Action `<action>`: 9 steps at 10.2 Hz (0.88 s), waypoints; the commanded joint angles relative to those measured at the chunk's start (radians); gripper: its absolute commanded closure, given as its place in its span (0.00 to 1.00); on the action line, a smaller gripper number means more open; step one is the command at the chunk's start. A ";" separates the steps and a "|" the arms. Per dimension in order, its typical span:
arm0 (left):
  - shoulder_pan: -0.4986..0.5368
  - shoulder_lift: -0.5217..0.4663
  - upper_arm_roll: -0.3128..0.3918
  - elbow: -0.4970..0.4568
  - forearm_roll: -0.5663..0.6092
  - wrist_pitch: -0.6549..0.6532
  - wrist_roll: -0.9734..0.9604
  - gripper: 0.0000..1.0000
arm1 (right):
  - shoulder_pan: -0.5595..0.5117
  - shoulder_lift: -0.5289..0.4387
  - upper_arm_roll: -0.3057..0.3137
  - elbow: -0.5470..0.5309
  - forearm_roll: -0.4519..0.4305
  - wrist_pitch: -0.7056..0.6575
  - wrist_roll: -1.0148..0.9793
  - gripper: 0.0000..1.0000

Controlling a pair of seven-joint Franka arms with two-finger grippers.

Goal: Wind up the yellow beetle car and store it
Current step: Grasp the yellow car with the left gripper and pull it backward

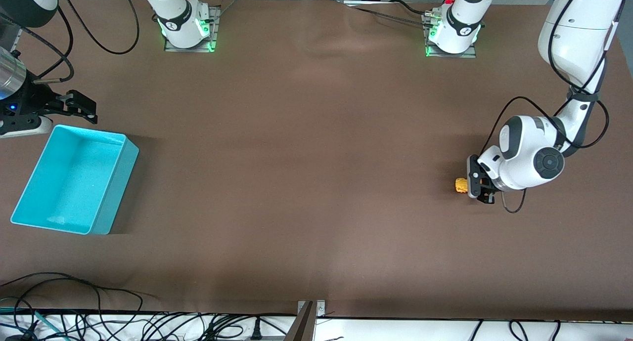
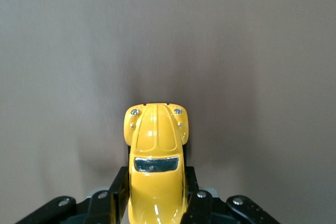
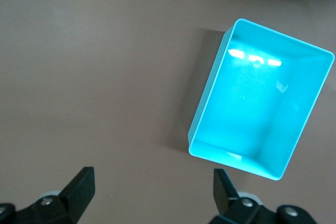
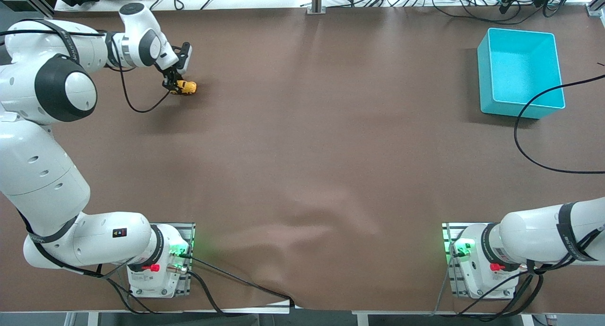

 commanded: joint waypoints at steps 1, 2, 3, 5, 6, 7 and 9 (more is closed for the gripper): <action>0.123 0.007 -0.016 -0.018 0.014 -0.003 0.106 1.00 | -0.008 0.007 -0.001 0.024 0.002 -0.021 -0.009 0.00; 0.148 0.007 -0.015 -0.012 0.020 -0.003 0.140 1.00 | -0.005 0.007 0.001 0.024 0.009 -0.022 -0.009 0.00; 0.186 0.007 -0.015 -0.010 0.021 -0.003 0.173 1.00 | -0.005 0.007 0.002 0.024 0.012 -0.022 -0.010 0.00; 0.260 0.010 -0.013 -0.003 0.021 -0.003 0.230 1.00 | -0.003 0.008 0.002 0.024 0.012 -0.022 -0.010 0.00; 0.284 0.013 -0.012 -0.001 0.021 -0.003 0.256 1.00 | -0.005 0.008 0.002 0.024 0.012 -0.022 -0.010 0.00; 0.312 0.017 -0.009 0.007 0.024 -0.003 0.263 1.00 | -0.005 0.008 0.001 0.024 0.013 -0.022 -0.010 0.00; 0.336 0.018 -0.009 0.020 0.044 -0.005 0.270 1.00 | -0.005 0.008 0.002 0.024 0.012 -0.022 -0.010 0.00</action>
